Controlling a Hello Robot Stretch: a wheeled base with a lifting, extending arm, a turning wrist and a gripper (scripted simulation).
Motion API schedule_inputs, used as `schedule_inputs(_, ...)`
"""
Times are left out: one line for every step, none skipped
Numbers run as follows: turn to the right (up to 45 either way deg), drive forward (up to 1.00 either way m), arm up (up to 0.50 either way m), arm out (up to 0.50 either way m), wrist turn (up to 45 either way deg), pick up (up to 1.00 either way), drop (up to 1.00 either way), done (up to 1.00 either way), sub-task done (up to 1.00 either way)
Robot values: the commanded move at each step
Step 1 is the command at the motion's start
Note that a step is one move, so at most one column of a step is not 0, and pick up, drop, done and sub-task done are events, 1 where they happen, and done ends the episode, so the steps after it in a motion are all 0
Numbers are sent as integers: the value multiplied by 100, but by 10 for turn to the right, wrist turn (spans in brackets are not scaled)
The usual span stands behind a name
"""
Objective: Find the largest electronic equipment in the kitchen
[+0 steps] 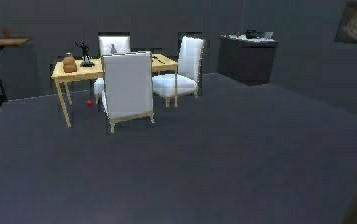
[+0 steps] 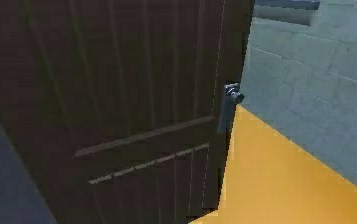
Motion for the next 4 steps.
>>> schedule_inputs(-60, 0, 0, 0, 0, 0, 0, 0, 0)
schedule_inputs(0, 40, 0, 0, 0, 0, 0, 0, 0)
schedule_inputs(120, 0, 0, 0, 0, 0, 0, 0, 0)
schedule_inputs(0, 100, 0, 0, 0, 0, 0, 0, 0)
